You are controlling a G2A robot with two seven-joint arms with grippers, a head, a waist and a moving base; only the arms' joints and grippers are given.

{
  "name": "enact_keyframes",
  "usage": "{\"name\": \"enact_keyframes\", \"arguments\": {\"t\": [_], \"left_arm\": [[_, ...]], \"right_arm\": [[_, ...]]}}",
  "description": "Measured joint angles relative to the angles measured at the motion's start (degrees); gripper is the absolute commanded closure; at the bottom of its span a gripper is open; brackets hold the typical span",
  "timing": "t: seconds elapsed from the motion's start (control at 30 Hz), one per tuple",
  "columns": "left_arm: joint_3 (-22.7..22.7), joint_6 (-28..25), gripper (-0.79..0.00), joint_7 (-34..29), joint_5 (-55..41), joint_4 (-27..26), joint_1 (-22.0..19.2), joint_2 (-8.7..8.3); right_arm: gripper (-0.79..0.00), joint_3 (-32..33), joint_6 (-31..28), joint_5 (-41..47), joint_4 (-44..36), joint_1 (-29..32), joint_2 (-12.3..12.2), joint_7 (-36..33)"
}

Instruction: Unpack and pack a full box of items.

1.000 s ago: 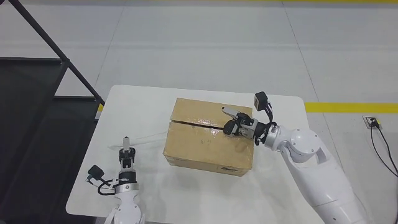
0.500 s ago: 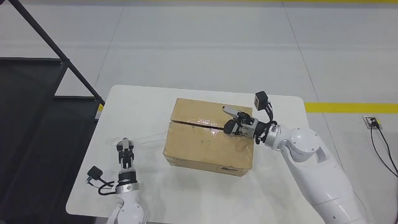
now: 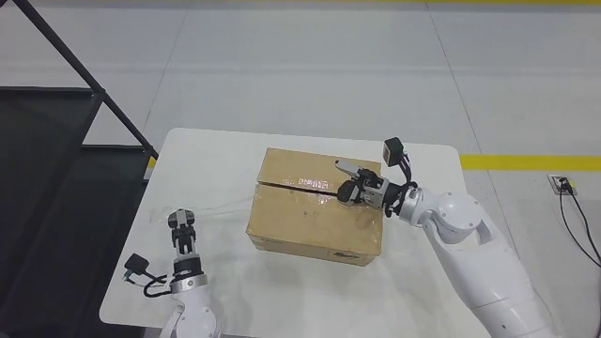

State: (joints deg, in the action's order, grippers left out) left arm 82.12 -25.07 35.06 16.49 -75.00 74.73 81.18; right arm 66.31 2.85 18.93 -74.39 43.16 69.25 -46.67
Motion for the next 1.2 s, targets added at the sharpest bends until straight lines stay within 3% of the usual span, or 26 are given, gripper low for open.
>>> {"name": "enact_keyframes", "arguments": {"t": [0.7,1.03,1.07,1.1,1.13,1.17,1.2], "left_arm": [[5.2,9.9,0.000,-6.7,-6.7,-10.9,1.8,0.24],[6.0,12.9,-0.006,-8.0,-4.1,-12.3,0.7,0.32],[6.0,13.0,-0.099,-8.2,-4.0,-12.5,0.7,0.34],[6.0,13.1,-0.265,-8.3,-3.9,-12.6,0.7,0.35],[6.1,13.1,-0.465,-8.4,-3.9,-12.7,0.7,0.37],[6.1,13.2,-0.785,-8.4,-3.9,-12.8,0.8,0.40],[6.1,13.4,-0.785,-8.5,-4.0,-12.9,0.8,0.44]], "right_arm": [[-0.785,-0.3,-1.6,-0.4,-1.2,1.2,-0.1,-1.2],[-0.785,-3.9,-5.5,0.5,1.9,-0.3,1.1,0.3],[-0.785,-4.5,-5.4,0.1,2.4,-0.7,1.3,1.1],[-0.785,-5.0,-5.4,0.0,2.7,-1.0,1.5,1.5],[-0.785,-5.3,-5.5,0.0,3.0,-1.2,1.6,1.7],[-0.785,-5.6,-5.6,0.2,3.4,-1.5,1.8,1.7],[-0.785,-5.8,-5.7,0.3,3.8,-1.7,1.8,1.6]]}}
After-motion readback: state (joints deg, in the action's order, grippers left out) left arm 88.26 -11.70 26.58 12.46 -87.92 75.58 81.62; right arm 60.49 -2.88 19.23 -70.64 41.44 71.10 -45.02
